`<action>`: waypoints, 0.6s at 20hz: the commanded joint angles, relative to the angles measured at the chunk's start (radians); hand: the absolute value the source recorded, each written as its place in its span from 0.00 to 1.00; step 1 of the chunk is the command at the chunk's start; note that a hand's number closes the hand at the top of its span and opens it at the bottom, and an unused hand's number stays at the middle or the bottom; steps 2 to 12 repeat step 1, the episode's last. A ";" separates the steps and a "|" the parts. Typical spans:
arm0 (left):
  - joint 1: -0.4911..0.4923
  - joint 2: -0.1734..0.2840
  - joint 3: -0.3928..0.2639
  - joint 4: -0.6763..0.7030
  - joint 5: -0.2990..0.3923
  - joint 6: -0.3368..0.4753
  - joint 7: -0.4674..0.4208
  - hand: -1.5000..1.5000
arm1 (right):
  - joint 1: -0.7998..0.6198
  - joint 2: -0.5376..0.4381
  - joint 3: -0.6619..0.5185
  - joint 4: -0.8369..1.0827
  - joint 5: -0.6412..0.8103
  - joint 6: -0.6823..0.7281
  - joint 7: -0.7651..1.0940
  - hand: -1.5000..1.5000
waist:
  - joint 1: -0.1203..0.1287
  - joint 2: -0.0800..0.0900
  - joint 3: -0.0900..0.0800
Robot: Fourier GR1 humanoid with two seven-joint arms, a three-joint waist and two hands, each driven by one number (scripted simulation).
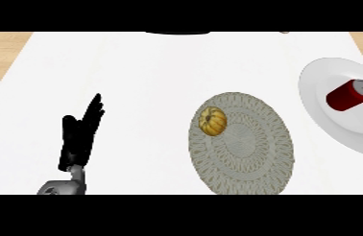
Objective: Pick the can from the placemat and place it in the plate
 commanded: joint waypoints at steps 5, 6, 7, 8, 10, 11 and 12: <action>0.033 -0.030 -0.024 -0.005 -0.027 0.030 -0.027 0.50 | 0.022 -0.038 0.001 0.001 0.003 0.006 0.012 0.00 | 0.001 -0.001 0.000; 0.033 -0.030 -0.024 -0.005 -0.027 0.030 -0.027 0.50 | 0.022 -0.038 0.001 0.001 0.003 0.006 0.012 0.00 | 0.001 -0.001 0.000; 0.033 -0.030 -0.024 -0.005 -0.027 0.030 -0.027 0.50 | 0.022 -0.038 0.001 0.001 0.003 0.006 0.012 0.00 | 0.001 -0.001 0.000; 0.033 -0.030 -0.024 -0.005 -0.027 0.030 -0.027 0.50 | 0.022 -0.038 0.001 0.001 0.003 0.006 0.012 0.00 | 0.001 -0.001 0.000; 0.033 -0.030 -0.024 -0.005 -0.027 0.030 -0.027 0.50 | 0.022 -0.038 0.001 0.001 0.003 0.006 0.012 0.00 | 0.001 -0.001 0.000; 0.033 -0.030 -0.024 -0.005 -0.027 0.030 -0.027 0.50 | 0.022 -0.038 0.001 0.001 0.003 0.006 0.012 0.00 | 0.001 -0.001 0.000; 0.033 -0.030 -0.024 -0.005 -0.027 0.030 -0.027 0.50 | 0.022 -0.038 0.001 0.001 0.003 0.006 0.012 0.00 | 0.001 -0.001 0.000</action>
